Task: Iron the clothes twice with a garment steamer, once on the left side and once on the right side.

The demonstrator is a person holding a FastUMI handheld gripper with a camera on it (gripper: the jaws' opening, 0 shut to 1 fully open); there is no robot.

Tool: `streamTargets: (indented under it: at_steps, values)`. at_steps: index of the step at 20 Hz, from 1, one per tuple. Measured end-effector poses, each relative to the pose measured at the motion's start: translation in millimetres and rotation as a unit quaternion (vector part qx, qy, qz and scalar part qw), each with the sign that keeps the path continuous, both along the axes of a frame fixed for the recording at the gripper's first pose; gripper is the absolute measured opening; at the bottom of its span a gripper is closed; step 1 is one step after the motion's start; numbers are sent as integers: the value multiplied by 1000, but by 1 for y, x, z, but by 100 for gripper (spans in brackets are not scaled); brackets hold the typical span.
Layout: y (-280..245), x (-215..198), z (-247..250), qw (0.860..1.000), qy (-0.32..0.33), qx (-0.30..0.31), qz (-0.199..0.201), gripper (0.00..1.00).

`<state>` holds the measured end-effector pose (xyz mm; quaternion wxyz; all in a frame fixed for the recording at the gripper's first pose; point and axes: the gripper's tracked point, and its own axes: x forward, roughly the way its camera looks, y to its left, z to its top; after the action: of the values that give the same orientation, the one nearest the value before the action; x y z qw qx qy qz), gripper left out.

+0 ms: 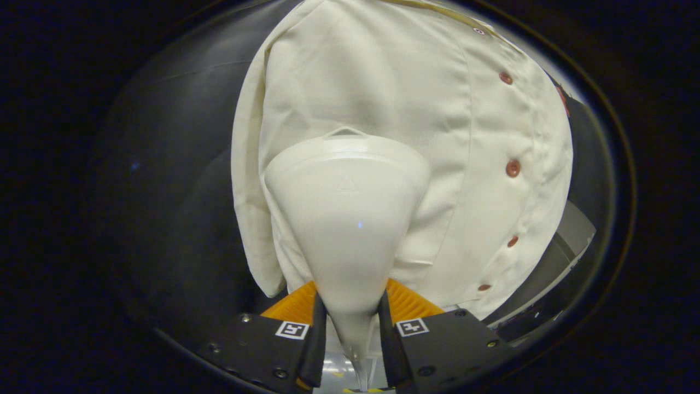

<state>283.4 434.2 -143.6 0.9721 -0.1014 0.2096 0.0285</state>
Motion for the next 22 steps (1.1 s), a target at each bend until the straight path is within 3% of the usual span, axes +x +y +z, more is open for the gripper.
streamTargets:
  at_steps: [12,19,22]
  values:
    - [-4,9,-63,999,40,-3,5,43]
    - [-8,-21,-51,998,42,25,46,37]
    - [-21,-45,-19,997,13,43,58,36]
